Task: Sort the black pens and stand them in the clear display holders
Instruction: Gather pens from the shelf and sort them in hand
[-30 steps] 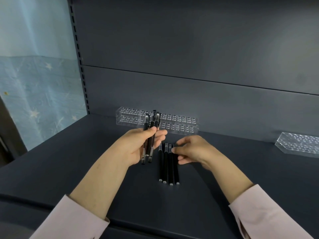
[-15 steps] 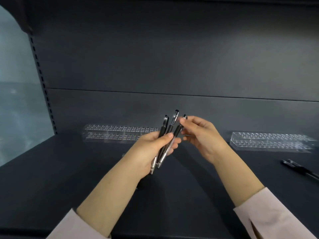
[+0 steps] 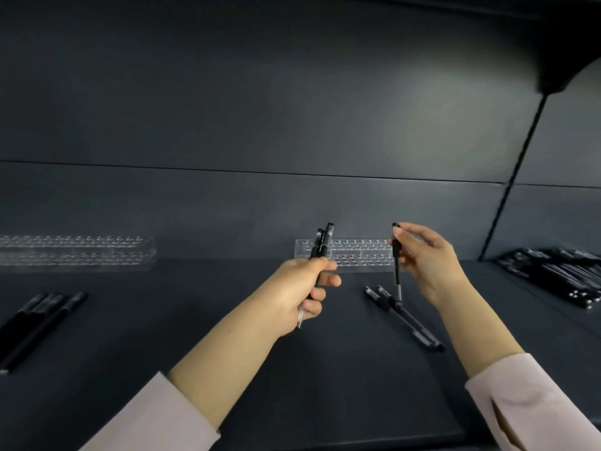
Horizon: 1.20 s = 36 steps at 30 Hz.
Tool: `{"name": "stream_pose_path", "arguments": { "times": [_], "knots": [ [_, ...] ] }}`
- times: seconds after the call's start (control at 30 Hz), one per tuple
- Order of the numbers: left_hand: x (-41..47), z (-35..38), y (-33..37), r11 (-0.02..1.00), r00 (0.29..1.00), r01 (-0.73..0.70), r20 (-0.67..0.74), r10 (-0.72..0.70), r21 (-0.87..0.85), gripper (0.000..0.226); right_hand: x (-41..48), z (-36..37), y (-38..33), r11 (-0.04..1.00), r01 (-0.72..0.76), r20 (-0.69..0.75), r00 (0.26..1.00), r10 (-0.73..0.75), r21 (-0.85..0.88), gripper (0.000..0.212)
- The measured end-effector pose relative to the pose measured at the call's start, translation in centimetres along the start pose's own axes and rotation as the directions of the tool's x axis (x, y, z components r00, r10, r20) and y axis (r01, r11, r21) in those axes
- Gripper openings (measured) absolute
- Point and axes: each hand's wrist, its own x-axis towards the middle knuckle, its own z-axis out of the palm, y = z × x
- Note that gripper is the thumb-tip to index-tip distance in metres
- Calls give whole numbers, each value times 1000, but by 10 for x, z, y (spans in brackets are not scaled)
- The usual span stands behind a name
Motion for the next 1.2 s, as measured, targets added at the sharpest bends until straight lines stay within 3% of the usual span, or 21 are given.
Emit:
{"name": "stream_pose_path", "arguments": {
  "times": [0.2, 0.37, 0.6, 0.8, 0.9, 1.03, 1.2],
  "knots": [
    [32, 63, -16, 993, 998, 18, -62, -25, -113, 11, 43, -60, 20, 957, -70, 66, 994, 92, -283, 8],
    [48, 66, -32, 990, 991, -59, -130, 42, -130, 16, 50, -67, 40, 798, -65, 178, 961, 211, -599, 12],
    [52, 52, -33, 993, 979, -121, -163, 119, 0, 13, 44, -59, 51, 742, -45, 225, 939, 260, -669, 16],
    [51, 52, -34, 986, 973, -155, -164, 163, 63, 10, 36, -50, 52, 755, -61, 211, 943, 258, -652, 19],
    [47, 52, -34, 987, 976, -158, -145, 162, 36, 9, 31, -45, 43, 784, 17, 213, 966, 147, -621, 10],
    [32, 49, -35, 987, 983, -159, -97, 157, -5, 13, 17, -25, 19, 943, -22, 304, 944, 129, -333, 12],
    [7, 26, -33, 978, 979, -204, -27, 203, -38, 12, -11, 24, 6, 986, -150, 420, 892, 167, -75, 6]
  ]
}}
